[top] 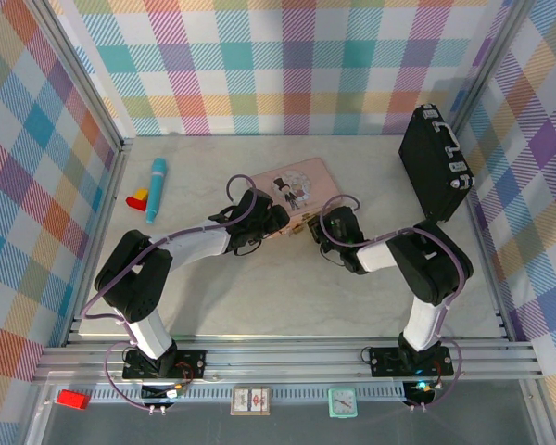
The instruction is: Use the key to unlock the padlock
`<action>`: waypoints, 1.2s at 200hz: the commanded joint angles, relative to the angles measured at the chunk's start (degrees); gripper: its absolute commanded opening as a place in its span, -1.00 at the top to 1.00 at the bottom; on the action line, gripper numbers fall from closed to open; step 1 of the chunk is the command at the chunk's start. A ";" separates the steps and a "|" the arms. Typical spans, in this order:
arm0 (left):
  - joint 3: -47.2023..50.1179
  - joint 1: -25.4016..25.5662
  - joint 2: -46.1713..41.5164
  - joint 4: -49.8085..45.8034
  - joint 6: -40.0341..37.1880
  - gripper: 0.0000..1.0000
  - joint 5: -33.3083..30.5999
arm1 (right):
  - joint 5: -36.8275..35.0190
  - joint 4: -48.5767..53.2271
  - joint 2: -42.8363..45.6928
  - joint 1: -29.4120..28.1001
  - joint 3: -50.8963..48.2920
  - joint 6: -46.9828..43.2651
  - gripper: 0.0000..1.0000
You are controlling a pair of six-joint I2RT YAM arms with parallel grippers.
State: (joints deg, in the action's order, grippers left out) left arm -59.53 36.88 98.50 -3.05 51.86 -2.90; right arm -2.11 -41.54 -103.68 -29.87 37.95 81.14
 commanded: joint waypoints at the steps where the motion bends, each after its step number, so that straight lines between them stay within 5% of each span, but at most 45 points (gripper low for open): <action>1: -0.57 0.82 1.21 -5.64 0.00 -0.58 0.02 | -3.70 2.11 0.32 1.06 0.38 2.90 1.00; 151: -4.76 -1.23 4.24 -6.55 -2.64 -0.63 0.79 | -3.94 10.65 9.57 4.36 -3.31 -3.17 1.00; 240: -14.12 -9.10 12.11 -10.03 -8.08 -0.67 3.63 | 0.79 37.90 25.48 5.08 1.14 -28.47 1.00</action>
State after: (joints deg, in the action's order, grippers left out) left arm -72.01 30.50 107.83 -7.44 46.65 1.87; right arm -3.64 -13.39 -81.84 -25.10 36.71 63.02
